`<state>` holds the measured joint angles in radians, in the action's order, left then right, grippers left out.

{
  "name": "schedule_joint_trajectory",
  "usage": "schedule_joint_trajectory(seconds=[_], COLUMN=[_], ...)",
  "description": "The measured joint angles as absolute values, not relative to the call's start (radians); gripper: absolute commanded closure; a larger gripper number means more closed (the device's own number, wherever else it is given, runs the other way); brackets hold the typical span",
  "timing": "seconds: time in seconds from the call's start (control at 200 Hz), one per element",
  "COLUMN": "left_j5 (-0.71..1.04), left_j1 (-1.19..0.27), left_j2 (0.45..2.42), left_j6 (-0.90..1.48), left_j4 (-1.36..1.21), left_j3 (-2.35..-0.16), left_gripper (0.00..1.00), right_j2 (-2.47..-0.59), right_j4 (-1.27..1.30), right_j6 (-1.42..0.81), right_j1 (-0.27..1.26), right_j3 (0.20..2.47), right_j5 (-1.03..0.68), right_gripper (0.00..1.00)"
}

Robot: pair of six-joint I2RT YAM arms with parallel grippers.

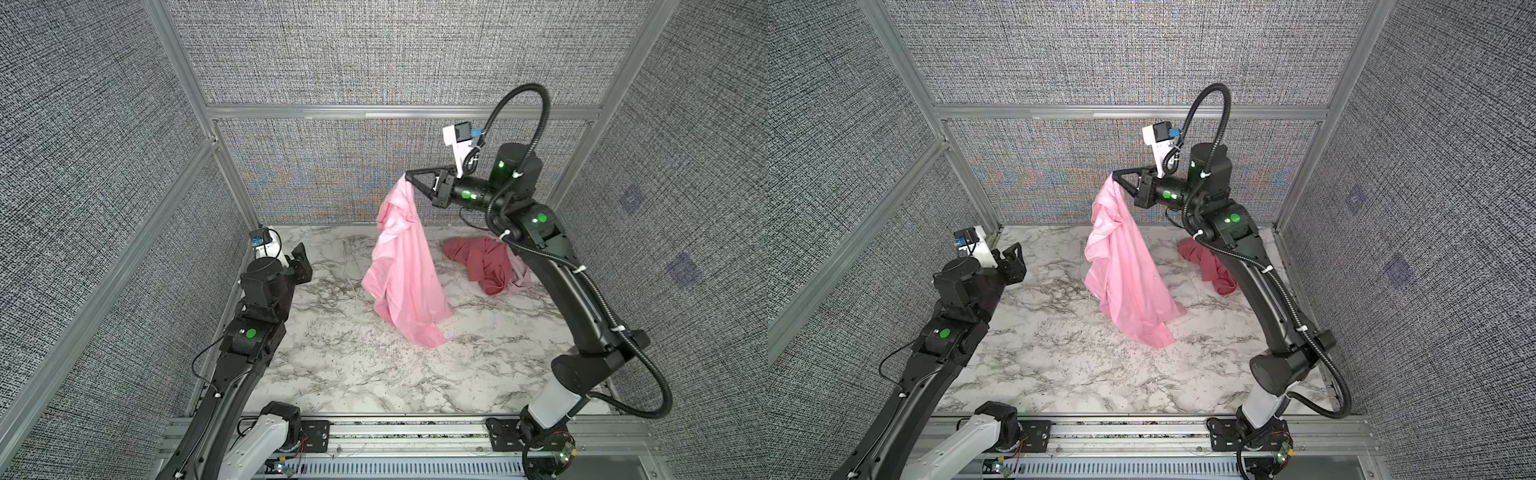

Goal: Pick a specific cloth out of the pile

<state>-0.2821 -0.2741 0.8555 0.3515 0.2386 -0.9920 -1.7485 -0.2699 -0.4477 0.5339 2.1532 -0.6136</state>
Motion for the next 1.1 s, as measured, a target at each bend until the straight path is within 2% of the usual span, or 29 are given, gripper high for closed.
schedule_joint_trajectory(seconds=[0.45, 0.871, 1.101], left_j5=[-0.374, -0.417, -0.416], left_j1=[-0.274, -0.274, -0.274], left_j2=[0.702, 0.652, 0.661], left_j6=[0.352, 0.352, 0.352], left_j4=[0.463, 0.583, 0.574], left_j3=[-1.075, -1.103, -1.076], left_gripper=[0.41, 0.41, 0.41], right_j2=[-2.186, -2.442, -2.553], right_j4=[-0.234, -0.125, -0.091], right_j6=[-0.518, -0.565, -0.568], right_j1=[0.712, 0.877, 0.909], right_j3=[2.54, 2.577, 2.548], right_j5=[-0.667, -0.662, -0.632], right_gripper=[1.0, 1.0, 1.0])
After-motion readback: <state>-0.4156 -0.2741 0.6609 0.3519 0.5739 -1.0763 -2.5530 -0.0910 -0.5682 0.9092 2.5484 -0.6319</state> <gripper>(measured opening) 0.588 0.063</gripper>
